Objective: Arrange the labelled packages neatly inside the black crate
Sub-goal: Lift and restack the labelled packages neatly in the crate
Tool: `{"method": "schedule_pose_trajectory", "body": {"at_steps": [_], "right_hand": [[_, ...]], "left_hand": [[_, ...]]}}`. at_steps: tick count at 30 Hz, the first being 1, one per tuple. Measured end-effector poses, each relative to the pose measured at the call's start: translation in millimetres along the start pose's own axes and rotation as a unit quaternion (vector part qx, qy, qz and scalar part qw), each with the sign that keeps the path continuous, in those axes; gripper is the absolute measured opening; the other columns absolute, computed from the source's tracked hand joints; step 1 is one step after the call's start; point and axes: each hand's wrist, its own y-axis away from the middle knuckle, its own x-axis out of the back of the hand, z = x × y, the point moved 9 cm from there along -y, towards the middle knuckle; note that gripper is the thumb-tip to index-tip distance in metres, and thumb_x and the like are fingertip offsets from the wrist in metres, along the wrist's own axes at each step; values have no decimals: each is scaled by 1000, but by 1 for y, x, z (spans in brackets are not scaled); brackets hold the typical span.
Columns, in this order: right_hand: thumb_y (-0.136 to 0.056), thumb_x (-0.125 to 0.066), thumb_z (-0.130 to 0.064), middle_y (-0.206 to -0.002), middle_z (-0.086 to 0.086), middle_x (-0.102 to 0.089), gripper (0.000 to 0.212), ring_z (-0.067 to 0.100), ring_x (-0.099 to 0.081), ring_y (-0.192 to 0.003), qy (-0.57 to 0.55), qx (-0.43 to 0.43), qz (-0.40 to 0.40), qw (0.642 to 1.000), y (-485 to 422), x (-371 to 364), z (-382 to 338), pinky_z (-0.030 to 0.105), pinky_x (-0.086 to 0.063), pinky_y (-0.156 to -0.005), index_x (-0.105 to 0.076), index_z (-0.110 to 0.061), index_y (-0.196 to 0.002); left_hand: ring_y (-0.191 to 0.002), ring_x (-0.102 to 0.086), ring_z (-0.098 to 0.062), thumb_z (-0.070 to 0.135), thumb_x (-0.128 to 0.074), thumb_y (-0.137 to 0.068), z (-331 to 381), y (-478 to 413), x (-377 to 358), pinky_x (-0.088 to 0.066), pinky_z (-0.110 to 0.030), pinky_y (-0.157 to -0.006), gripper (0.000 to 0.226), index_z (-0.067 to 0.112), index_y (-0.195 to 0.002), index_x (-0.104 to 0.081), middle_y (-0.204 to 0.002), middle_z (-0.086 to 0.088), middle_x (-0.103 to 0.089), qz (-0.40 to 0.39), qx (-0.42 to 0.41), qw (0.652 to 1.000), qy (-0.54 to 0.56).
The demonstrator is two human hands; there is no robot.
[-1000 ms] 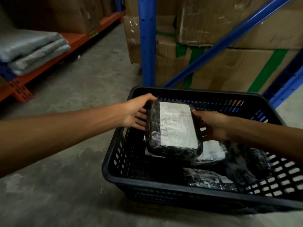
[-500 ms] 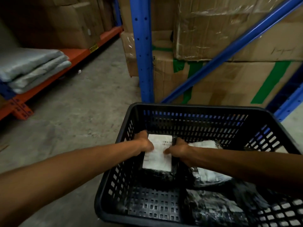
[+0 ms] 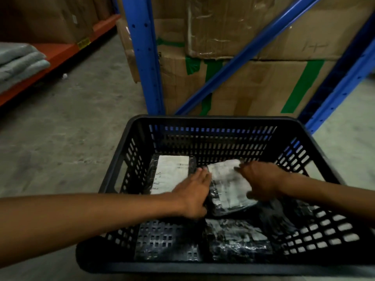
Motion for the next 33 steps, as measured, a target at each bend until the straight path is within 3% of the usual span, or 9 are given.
{"method": "schedule_pose_trajectory", "body": {"at_steps": [3, 6, 14, 17, 20, 23, 25, 29, 33], "right_hand": [[-91, -58, -28, -164, 27, 7, 96, 37, -6, -153, 86, 31, -58, 994, 8, -61, -3, 49, -26, -118, 8, 2, -154], [-101, -31, -20, -157, 38, 16, 73, 51, 11, -148, 78, 23, 10, 997, 1, -77, -8, 58, -14, -121, 16, 11, -148], [-100, -21, 2, -155, 45, 5, 58, 59, -3, -144, 54, -1, 46, 997, -11, -69, -11, 58, -44, -101, 9, 18, -146], [-103, -28, -11, -162, 33, 2, 62, 46, -8, -150, 41, 34, 53, 997, 1, -54, -1, 51, -47, -103, 3, 7, -153], [-101, -38, -43, -146, 16, -45, 55, 31, -55, -123, -92, 93, 150, 980, 28, 6, 20, 43, -52, -98, -31, -13, -146], [-98, -38, -50, -122, 3, -61, 49, 15, -62, -103, -230, 149, 247, 929, 57, 72, 39, 35, -52, -90, -49, -17, -132], [-97, -41, -52, -114, -1, -68, 44, 11, -64, -102, -374, 137, 262, 879, 61, 101, 48, 29, -54, -85, -57, -22, -124], [-87, -61, -55, -107, 0, -77, 35, 18, -70, -97, -734, 17, 134, 666, 37, 90, 40, 35, -55, -80, -70, -30, -109], [-80, -78, -20, -99, 6, -81, 26, 23, -74, -92, -800, -55, 38, 597, 9, 51, -11, 34, -58, -73, -74, -13, -105]], "left_hand": [[-153, 20, -29, 33, -63, -89, 29, -11, -27, 3, -38, -125, 110, 2, -156, 18, -164, -16, 24, -49, -6, 996, -80], [-151, 24, -32, 19, -44, -99, 35, -22, -30, 3, -41, -125, 87, -2, -154, 21, -163, -18, 28, -15, 55, 991, -118], [-153, 5, -42, 37, -40, -103, 32, -36, -33, -5, -48, -125, 85, -10, -154, 9, -164, -29, 7, 36, -12, 972, -233], [-156, 6, -25, 45, -50, -97, 21, -25, -13, -3, -37, -125, 91, 6, -159, 4, -168, -12, 5, 70, -52, 992, -95], [-155, -6, -14, 48, -50, -96, 2, -2, 39, -6, -31, -126, 79, 18, -160, -16, -168, -5, -14, 125, -85, 986, 77], [-143, -38, -10, 67, -39, -91, -21, 25, 97, -28, -36, -121, 71, 26, -149, -39, -155, -2, -46, 124, -73, 967, 209], [-142, -39, -9, 84, -30, -80, -36, 39, 129, -31, -37, -119, 90, 29, -150, -40, -158, 8, -37, 141, -24, 934, 328], [-99, -72, -32, 71, -34, -90, -69, 43, 133, -60, -44, -76, 62, 26, -118, -67, -116, -12, -75, 129, 117, 770, 613], [-72, -62, -27, 51, -34, -101, -94, 53, 87, -53, -30, -58, 49, 11, -92, -61, -77, -11, -71, 90, 269, 676, 680]]}}
